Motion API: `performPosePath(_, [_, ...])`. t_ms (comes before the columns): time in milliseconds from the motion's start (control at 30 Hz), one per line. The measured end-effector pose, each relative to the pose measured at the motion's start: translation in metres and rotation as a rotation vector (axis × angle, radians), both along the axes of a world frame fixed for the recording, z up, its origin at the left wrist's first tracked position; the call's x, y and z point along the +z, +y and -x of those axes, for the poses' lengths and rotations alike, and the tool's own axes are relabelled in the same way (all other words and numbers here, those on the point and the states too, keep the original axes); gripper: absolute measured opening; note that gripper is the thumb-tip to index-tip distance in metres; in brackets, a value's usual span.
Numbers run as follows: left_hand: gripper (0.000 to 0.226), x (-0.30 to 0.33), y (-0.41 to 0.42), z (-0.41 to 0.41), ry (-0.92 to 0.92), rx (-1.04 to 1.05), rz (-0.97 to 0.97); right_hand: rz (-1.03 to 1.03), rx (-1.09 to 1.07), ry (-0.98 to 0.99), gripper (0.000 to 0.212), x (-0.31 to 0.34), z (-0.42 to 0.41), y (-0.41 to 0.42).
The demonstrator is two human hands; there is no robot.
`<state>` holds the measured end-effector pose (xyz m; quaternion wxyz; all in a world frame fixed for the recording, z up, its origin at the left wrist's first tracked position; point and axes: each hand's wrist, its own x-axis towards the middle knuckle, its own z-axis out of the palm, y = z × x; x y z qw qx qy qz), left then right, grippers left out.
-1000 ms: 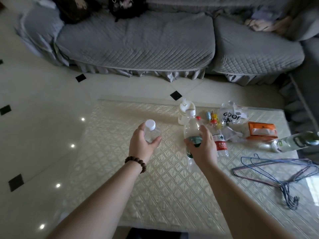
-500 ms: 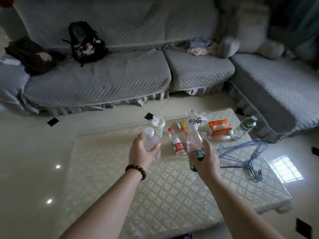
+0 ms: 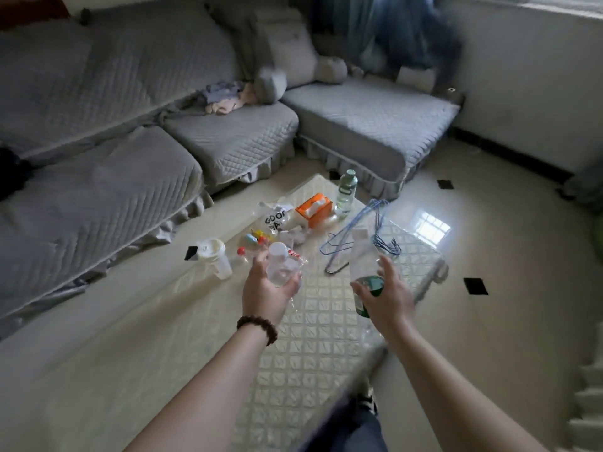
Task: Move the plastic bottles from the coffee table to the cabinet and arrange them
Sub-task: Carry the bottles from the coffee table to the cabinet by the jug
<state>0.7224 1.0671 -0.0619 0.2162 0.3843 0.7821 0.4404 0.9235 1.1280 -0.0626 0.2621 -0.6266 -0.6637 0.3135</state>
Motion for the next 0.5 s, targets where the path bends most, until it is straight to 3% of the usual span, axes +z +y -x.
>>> performPosePath(300, [0.059, 0.001, 0.034, -0.124, -0.003, -0.399, -0.004, -0.06, -0.366, 0.021, 0.077, 0.007, -0.132, -0.043])
performPosePath(500, [0.065, 0.008, 0.055, -0.245, 0.007, -0.642, 0.025, -0.048, -0.625, 0.018, 0.077, 0.006, -0.242, -0.073])
